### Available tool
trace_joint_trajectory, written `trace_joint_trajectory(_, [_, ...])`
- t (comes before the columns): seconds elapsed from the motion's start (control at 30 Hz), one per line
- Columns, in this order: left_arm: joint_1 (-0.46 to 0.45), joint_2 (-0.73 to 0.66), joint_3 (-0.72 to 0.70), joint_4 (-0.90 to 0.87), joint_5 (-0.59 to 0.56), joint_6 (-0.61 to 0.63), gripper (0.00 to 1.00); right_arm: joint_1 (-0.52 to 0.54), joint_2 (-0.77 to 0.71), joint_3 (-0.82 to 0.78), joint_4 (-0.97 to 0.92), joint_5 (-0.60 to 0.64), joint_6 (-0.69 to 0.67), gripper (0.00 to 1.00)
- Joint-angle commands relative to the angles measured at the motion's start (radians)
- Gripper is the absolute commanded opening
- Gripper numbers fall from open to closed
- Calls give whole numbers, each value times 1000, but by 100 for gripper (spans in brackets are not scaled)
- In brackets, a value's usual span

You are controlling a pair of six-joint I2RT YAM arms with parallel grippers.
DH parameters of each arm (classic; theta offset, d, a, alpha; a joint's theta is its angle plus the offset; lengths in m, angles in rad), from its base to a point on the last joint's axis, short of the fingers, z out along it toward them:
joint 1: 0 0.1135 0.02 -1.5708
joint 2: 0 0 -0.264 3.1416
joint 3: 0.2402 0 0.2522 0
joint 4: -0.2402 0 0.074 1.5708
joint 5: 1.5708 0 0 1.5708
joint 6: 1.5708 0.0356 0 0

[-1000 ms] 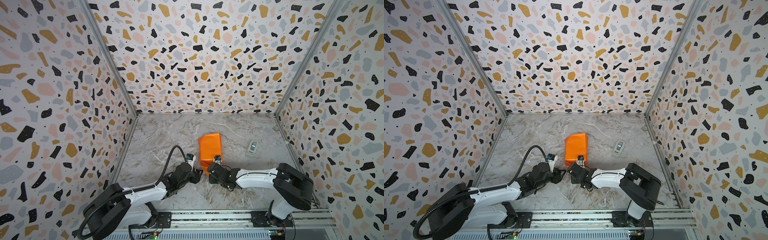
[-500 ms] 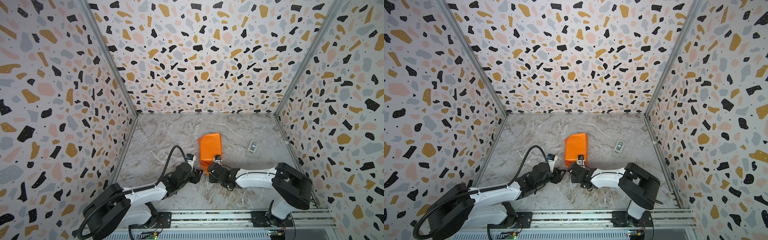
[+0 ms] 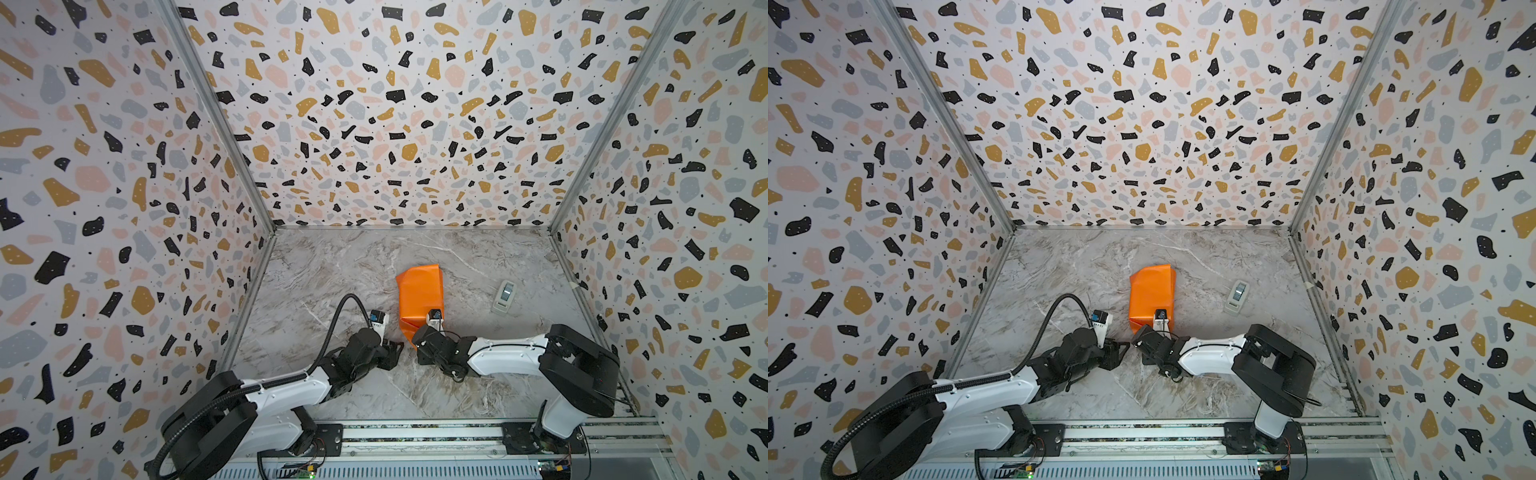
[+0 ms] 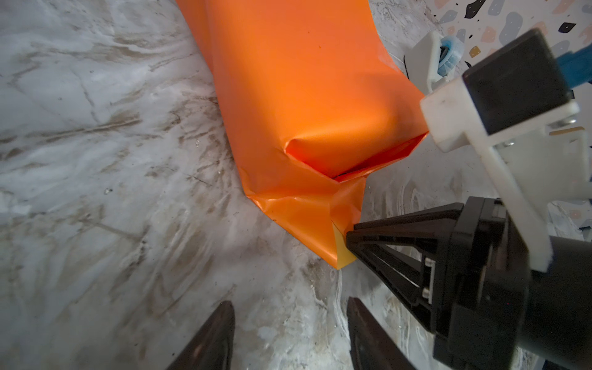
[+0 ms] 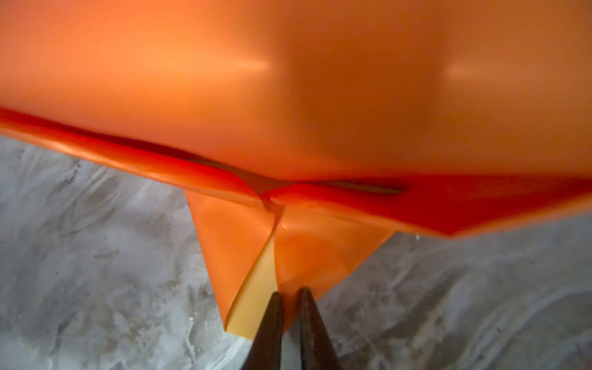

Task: Wrap a gift box in wrapping paper
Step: Fifth fold the wrapping paper around the gift box.

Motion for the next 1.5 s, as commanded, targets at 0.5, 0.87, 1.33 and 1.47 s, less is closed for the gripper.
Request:
trace_joint_trajectory(0.5, [2,103,-37,246,146,-62,60,-70,-70,-58,45,-125,-1,0])
trace_joint_trajectory(0.87, [-14,90,-37,320,34,266,54,-139,-135,-125,133,-235,25,0])
trace_joint_trajectory(1.33, [-106,224,2,435,-55,756,55,-207,-223,-198,182,-305,-7,0])
trace_joint_trajectory(1.47, [-107,281,9,478,-32,878,53,-221,-228,-203,195,-325,-13,0])
